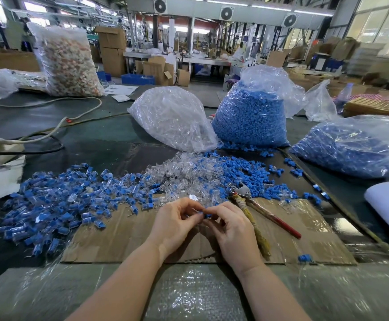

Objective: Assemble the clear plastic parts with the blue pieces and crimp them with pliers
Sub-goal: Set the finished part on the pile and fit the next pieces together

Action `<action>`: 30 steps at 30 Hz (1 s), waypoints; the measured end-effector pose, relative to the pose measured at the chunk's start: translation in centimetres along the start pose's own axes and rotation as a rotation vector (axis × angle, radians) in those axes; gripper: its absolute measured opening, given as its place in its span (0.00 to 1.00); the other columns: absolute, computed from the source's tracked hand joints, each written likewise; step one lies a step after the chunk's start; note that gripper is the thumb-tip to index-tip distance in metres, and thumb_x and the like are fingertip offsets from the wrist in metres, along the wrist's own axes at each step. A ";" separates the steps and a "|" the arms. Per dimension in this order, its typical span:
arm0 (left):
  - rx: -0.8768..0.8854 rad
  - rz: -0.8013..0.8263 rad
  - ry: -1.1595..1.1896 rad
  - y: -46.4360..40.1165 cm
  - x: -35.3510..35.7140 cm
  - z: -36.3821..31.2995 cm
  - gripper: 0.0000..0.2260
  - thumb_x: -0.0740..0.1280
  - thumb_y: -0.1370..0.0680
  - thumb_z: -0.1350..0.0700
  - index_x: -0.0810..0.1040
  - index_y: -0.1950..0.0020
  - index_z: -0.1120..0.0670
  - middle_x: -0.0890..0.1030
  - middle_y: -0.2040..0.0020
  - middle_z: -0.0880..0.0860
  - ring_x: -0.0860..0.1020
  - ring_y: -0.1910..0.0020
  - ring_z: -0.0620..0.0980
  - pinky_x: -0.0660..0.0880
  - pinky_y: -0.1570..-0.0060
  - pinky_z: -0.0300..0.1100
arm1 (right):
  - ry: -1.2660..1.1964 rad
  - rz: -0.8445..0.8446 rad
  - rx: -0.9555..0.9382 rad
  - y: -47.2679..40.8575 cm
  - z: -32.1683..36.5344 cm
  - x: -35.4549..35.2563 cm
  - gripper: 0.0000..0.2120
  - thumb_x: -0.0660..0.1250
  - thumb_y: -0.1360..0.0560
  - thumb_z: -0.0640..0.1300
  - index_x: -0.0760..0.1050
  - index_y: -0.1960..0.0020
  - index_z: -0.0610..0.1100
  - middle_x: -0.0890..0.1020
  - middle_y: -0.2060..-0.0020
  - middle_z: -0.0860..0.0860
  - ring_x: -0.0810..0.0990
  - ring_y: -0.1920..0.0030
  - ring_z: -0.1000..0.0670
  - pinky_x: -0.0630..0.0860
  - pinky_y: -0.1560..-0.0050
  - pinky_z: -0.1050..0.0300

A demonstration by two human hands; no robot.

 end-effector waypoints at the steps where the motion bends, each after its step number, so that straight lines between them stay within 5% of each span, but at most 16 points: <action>1: -0.001 0.001 0.003 0.0 0.0 0.0 0.08 0.70 0.28 0.65 0.79 0.57 0.51 0.82 0.60 0.57 0.80 0.60 0.55 0.77 0.55 0.46 | 0.000 -0.003 0.000 0.0 0.0 0.0 0.06 0.72 0.29 0.43 0.82 0.52 0.44 0.77 0.60 0.56 0.73 0.58 0.57 0.72 0.55 0.63; 11: 0.000 0.008 -0.010 -0.1 0.0 0.2 0.07 0.70 0.28 0.64 0.80 0.57 0.51 0.83 0.60 0.55 0.81 0.58 0.56 0.79 0.52 0.50 | -0.003 0.010 0.010 0.0 -0.2 0.2 0.06 0.72 0.29 0.43 0.82 0.52 0.44 0.78 0.60 0.54 0.74 0.58 0.56 0.72 0.56 0.60; 16: 0.004 -0.006 -0.029 -0.1 -0.1 0.2 0.08 0.70 0.27 0.63 0.79 0.57 0.50 0.82 0.61 0.53 0.80 0.59 0.51 0.78 0.56 0.39 | 0.016 0.001 0.036 -0.1 -0.3 0.1 0.07 0.73 0.29 0.42 0.82 0.51 0.44 0.77 0.60 0.55 0.74 0.57 0.56 0.73 0.54 0.59; 22: -0.056 -0.056 0.058 -0.1 -0.7 0.8 0.05 0.71 0.27 0.62 0.80 0.56 0.53 0.82 0.61 0.54 0.80 0.60 0.48 0.77 0.56 0.36 | 0.368 -0.130 0.269 0.2 -2.5 -2.8 0.16 0.67 0.25 0.50 0.75 0.39 0.47 0.77 0.44 0.51 0.73 0.41 0.50 0.65 0.39 0.53; 26: -0.064 -0.069 0.083 -0.1 -0.9 0.8 0.04 0.70 0.27 0.63 0.80 0.55 0.54 0.81 0.63 0.51 0.77 0.65 0.40 0.73 0.63 0.29 | 0.747 0.174 0.720 1.5 -7.9 -3.9 0.32 0.53 0.23 0.64 0.54 0.25 0.48 0.61 0.27 0.44 0.58 0.27 0.43 0.53 0.29 0.39; 30: -0.069 -0.102 0.135 -0.2 -1.3 0.9 0.05 0.70 0.27 0.64 0.79 0.55 0.55 0.81 0.61 0.55 0.77 0.63 0.44 0.73 0.63 0.28 | 0.767 0.329 0.791 2.2 -9.4 -3.9 0.35 0.51 0.24 0.66 0.49 0.24 0.47 0.60 0.27 0.44 0.58 0.28 0.42 0.56 0.31 0.37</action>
Point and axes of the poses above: each hand's wrist, its own y-axis away from the middle knuckle, its own x-axis out of the palm, z = x × y, the point moved 10 cm from there along -y, towards the middle knuckle
